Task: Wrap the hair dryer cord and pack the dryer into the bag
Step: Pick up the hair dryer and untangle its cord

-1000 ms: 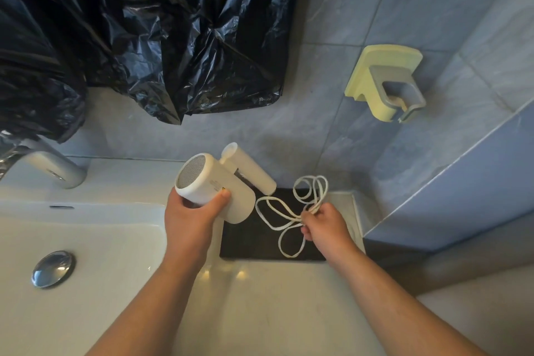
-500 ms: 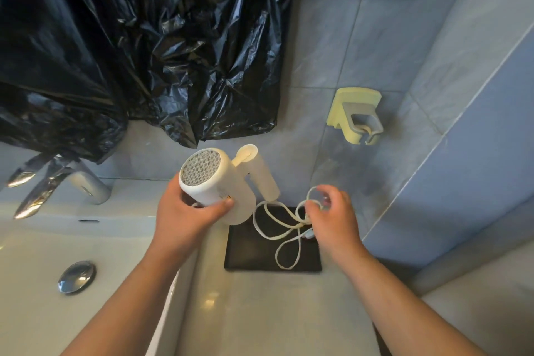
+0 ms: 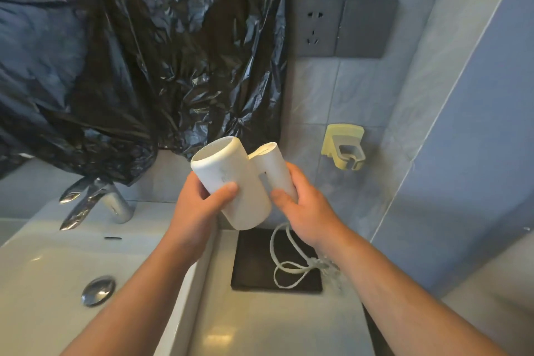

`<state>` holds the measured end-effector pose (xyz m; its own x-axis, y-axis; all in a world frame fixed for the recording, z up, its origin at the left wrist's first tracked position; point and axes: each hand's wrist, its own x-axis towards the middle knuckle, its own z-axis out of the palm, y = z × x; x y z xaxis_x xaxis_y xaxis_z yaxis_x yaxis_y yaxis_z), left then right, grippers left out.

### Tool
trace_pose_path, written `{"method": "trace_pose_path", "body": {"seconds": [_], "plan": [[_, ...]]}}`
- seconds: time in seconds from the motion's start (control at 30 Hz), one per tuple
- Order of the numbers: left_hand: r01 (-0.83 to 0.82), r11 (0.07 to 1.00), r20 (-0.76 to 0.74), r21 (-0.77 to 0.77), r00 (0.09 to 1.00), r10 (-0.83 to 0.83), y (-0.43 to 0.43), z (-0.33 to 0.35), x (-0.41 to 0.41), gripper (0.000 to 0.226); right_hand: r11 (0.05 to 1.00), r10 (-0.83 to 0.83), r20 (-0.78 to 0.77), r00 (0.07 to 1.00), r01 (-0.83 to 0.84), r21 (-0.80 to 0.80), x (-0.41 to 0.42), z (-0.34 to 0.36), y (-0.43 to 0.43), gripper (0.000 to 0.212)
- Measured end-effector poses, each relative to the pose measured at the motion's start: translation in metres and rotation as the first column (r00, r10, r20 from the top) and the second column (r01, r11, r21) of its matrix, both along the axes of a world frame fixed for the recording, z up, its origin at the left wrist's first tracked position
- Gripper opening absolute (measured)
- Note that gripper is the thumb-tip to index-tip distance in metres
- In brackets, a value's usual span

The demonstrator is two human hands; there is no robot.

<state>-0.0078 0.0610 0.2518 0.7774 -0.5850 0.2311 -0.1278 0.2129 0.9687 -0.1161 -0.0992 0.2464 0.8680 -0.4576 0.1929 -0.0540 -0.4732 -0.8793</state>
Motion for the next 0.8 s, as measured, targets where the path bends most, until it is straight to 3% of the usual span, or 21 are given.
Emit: {"method": "trace_pose_path", "body": {"seconds": [0.17,0.53,0.8], "plan": [[-0.063,0.994,-0.048,-0.089,0.997,0.059,-0.008,0.006,-0.011,0.074,1.000,0.014,0.047,0.999,-0.015,0.027,-0.003,0.002,0.008,0.034],[-0.138,0.990,0.011,-0.040,0.990,0.138,-0.014,0.012,-0.018,0.078,0.999,0.030,0.133,0.991,-0.031,0.009,-0.006,0.006,0.010,0.041],[-0.121,0.991,0.017,-0.048,0.992,0.122,-0.017,0.019,-0.019,0.077,0.996,0.002,0.162,0.987,0.013,-0.090,-0.011,0.018,0.006,0.026]]}}
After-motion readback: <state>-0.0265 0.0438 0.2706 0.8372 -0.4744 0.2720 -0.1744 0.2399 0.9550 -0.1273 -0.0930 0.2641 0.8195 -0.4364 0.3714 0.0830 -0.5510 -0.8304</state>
